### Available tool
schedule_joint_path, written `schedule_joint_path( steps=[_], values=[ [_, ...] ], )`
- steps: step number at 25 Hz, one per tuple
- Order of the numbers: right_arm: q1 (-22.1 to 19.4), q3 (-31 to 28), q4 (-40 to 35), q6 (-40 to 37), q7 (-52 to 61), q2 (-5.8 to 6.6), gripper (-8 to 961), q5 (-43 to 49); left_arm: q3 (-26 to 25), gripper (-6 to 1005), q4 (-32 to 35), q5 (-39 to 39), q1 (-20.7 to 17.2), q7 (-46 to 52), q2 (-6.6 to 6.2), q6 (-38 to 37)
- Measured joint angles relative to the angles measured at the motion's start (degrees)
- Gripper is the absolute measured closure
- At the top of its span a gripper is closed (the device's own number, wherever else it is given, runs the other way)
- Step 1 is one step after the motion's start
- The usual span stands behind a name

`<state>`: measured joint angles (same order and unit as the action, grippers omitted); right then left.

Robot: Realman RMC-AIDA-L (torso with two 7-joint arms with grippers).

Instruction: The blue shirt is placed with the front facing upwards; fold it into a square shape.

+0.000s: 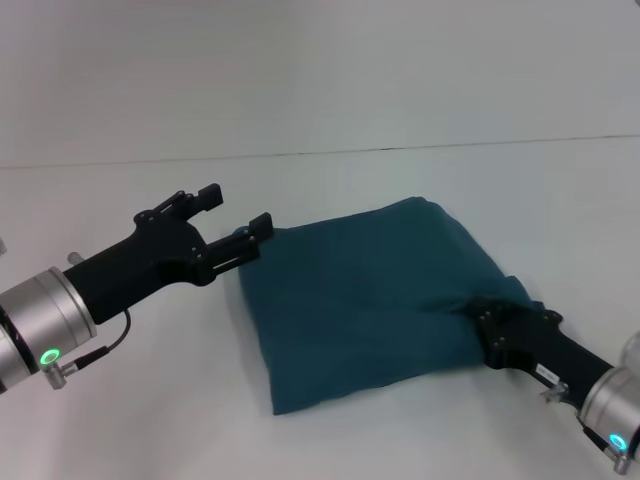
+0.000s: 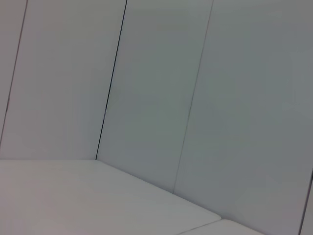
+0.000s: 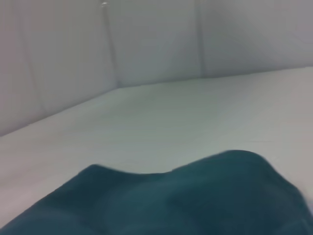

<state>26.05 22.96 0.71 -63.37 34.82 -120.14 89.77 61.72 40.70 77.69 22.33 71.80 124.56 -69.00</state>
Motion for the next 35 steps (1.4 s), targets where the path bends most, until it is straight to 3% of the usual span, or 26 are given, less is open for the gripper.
schedule_joint_path(
  steps=[4, 9, 14, 21, 27, 35],
  values=[
    [-2.2, 0.6, -0.4, -2.8, 4.6, 0.27, 945, 0.1, 0.0, 112, 0.0, 0.0, 0.0, 0.0, -0.08, 0.0],
    [-6.1, 0.8, -0.5, -13.5, 3.4, 0.34, 944, 0.2, -0.1, 112, 0.0, 0.0, -0.1, 0.0, -0.11, -0.1],
    [-5.9, -1.1, -0.3, -19.3, 1.9, 0.08, 945, -0.4, -0.1, 111, -0.1, 0.0, -0.1, 0.0, -0.11, -0.1],
    [-0.9, -7.6, 3.1, -10.0, -0.5, -0.16, 945, -0.5, 0.0, 111, -0.6, 0.0, 0.0, -0.2, -0.11, 0.2],
    [-0.2, -8.2, 3.3, 0.5, 4.1, -0.05, 942, -0.4, -0.1, 111, -0.7, 0.0, 0.0, -0.3, -0.11, 0.3],
    [-2.1, -8.3, 3.3, 0.4, 7.0, 0.17, 941, -0.5, -0.1, 111, -0.9, 0.1, 0.1, -0.3, -0.11, 0.4]
  ],
)
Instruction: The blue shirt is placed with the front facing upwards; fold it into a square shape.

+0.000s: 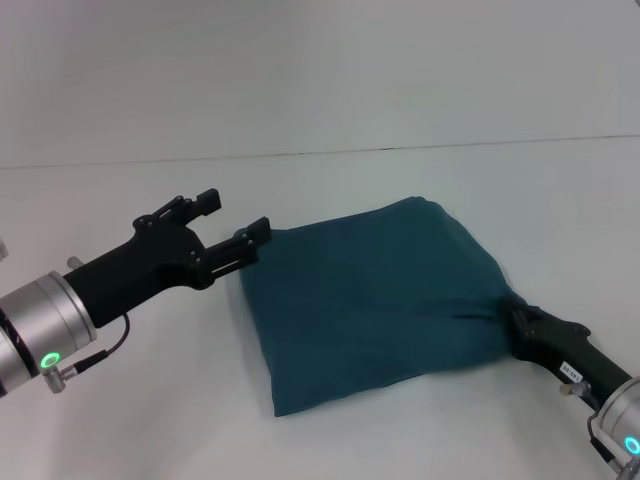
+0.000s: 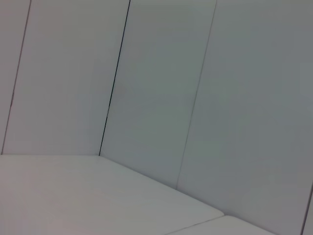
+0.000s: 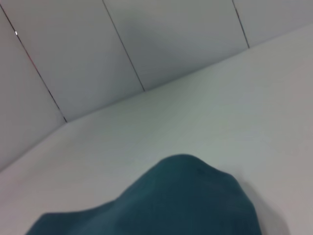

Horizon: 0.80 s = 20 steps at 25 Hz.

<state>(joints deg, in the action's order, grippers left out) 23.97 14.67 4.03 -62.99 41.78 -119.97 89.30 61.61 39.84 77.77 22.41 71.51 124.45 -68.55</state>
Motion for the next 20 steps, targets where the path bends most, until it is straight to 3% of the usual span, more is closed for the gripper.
schedule_joint_path(
  steps=[6, 10, 15, 20],
  values=[
    [-1.1, -0.4, 0.5, -8.4, 3.1, -0.12, 941, 0.0, -0.1, 112, 0.0, 0.0, 0.0, 0.0, 0.00, 0.0],
    [0.6, -0.5, 0.8, -9.2, 3.3, -0.28, 941, 0.1, -0.1, 112, 0.0, 0.0, 0.0, -0.1, 0.00, 0.1],
    [3.6, -0.5, 1.2, -4.7, 4.4, -0.15, 940, 0.1, -0.1, 112, 0.0, -0.1, 0.0, -0.1, 0.00, 0.1],
    [5.8, 0.0, 0.3, 4.4, 9.2, 0.23, 940, 0.5, -0.1, 112, 0.0, -0.1, 0.0, -0.1, 0.00, 0.2]
  ],
)
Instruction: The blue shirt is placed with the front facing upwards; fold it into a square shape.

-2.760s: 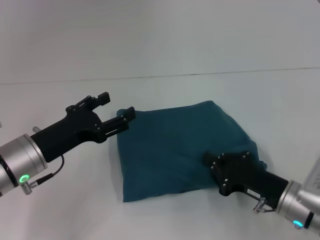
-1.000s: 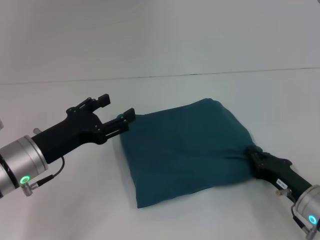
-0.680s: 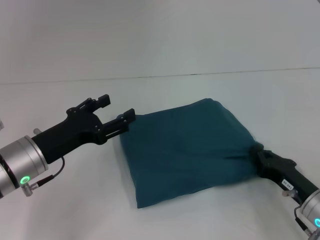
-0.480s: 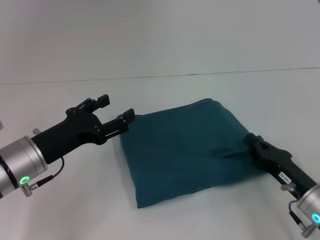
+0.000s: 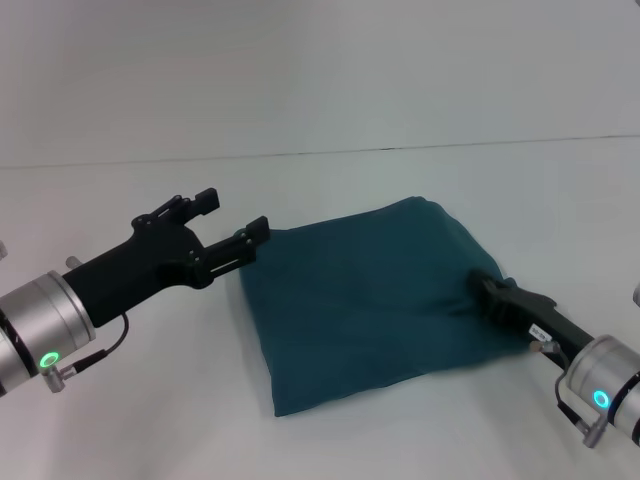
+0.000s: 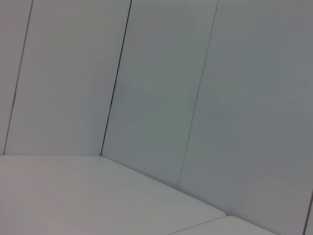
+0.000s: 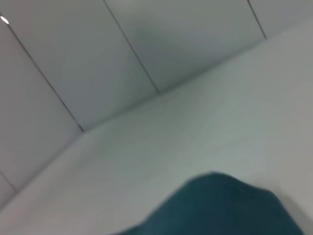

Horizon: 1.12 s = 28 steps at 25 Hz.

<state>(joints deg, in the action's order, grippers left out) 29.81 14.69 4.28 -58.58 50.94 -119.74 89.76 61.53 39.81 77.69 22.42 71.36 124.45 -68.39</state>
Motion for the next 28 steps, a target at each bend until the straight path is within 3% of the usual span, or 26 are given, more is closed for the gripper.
schedule_joint_path(
  steps=[7, 16, 23, 28],
  values=[
    [-3.5, -0.4, -0.2, -1.2, 0.3, 0.01, 939, -0.2, 0.0, 111, 0.0, 0.0, 0.0, 0.0, 0.00, 0.0],
    [-7.5, -0.9, -2.4, -13.6, 0.0, -0.08, 939, -0.4, 0.0, 111, 0.1, 0.0, -0.1, 0.0, 0.00, -0.1],
    [-7.6, -2.9, -7.4, -17.5, 3.4, -0.06, 938, -0.5, 0.0, 111, 0.5, 0.0, -0.5, -0.4, 0.01, -0.7],
    [-4.2, 1.1, -24.3, -17.3, 15.4, 0.71, 937, 3.4, 0.0, 111, 0.3, 0.0, -0.3, -1.0, 0.09, -1.3]
  ],
)
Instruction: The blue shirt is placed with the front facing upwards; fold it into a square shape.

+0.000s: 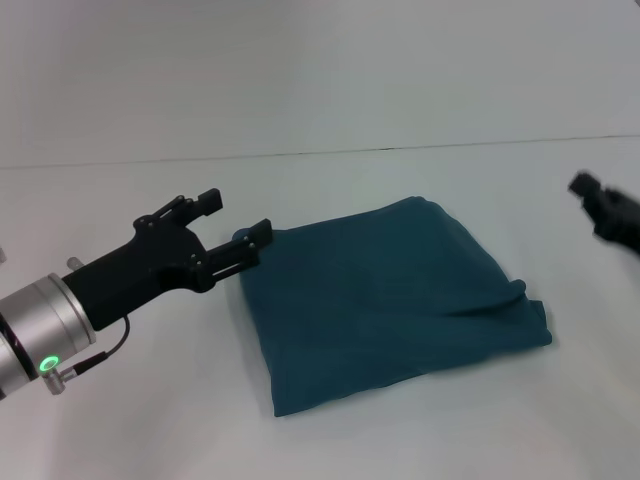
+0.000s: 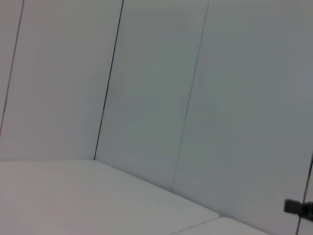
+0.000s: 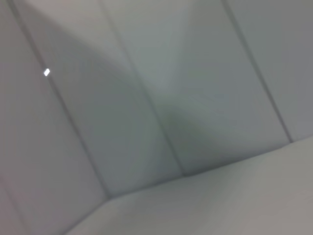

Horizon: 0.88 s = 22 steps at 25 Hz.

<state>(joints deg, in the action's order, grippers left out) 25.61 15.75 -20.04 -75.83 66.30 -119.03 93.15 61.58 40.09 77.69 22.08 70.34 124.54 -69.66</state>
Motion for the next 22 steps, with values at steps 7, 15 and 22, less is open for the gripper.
schedule_joint_path(
  steps=[7, 15, 22],
  values=[
    [6.6, 13.7, -19.5, 0.9, 26.2, 4.19, 933, 15.8, 0.2, 112, -0.2, 0.0, 0.1, -0.1, 0.00, 0.0],
    [20.1, 25.3, -30.5, 6.3, 56.2, 4.12, 657, 49.2, 0.3, 112, -0.2, 0.0, 0.2, -0.1, 0.00, -0.2],
    [28.0, 30.6, -27.8, 7.8, 67.1, 0.88, 540, 66.6, 0.4, 111, -0.2, 0.0, 0.2, 0.0, 0.00, -0.3]
  ],
)
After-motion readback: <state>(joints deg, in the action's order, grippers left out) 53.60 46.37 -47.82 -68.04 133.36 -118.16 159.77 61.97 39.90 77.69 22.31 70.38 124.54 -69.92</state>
